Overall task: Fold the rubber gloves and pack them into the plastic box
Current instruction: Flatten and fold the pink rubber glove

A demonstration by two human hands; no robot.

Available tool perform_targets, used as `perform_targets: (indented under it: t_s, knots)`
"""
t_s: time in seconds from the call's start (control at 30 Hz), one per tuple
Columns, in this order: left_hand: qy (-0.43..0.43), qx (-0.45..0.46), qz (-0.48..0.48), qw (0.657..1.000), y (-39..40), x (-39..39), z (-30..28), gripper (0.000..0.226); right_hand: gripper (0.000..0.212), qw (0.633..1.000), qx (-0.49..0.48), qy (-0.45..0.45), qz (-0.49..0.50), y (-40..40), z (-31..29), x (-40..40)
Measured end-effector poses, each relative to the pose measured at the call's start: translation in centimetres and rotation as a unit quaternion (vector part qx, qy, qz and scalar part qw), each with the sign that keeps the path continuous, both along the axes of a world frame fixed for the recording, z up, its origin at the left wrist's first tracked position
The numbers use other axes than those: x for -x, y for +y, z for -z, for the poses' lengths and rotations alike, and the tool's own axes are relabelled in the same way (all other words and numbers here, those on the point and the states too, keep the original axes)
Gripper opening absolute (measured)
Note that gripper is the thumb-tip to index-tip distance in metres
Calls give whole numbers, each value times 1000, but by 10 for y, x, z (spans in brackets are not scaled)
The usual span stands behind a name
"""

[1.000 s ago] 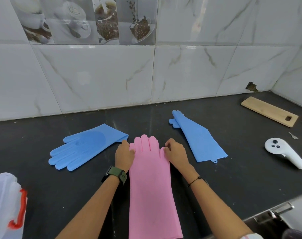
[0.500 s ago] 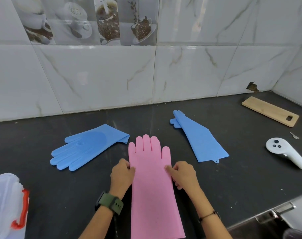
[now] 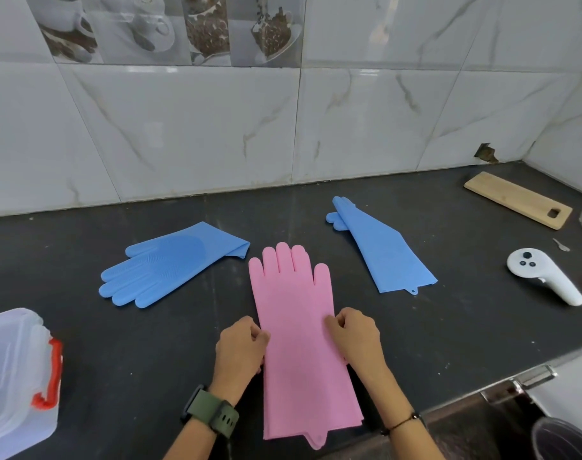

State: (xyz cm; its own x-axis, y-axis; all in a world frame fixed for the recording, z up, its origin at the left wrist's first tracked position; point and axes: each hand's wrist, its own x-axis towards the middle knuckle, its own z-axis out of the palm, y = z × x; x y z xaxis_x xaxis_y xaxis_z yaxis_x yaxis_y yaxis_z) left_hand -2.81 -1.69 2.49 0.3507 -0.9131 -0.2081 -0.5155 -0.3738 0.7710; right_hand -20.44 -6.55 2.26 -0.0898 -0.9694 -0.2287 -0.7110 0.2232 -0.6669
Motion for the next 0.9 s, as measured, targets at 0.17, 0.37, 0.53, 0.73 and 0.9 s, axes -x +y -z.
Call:
perform_targets:
  t_s: [0.17,0.37,0.53,0.73,0.9]
  knots:
    - [-62,-12,48,997,26,8,2,19,29,994,-9,92,-53,24,0,13]
    - [-149,3,53,987,28,13,-1,9,7,996,-8,60,-58,28,-7,11]
    - [-277,69,173,943,45,9,8,37,20,985,76,77,-132,52,-2,26]
    - [-398,231,486,743,72,-33,9,31,25,891,203,184,-362,80,-4,64]
    - [-405,270,561,669,67,-41,4,42,45,763,296,254,-515,78,-6,75]
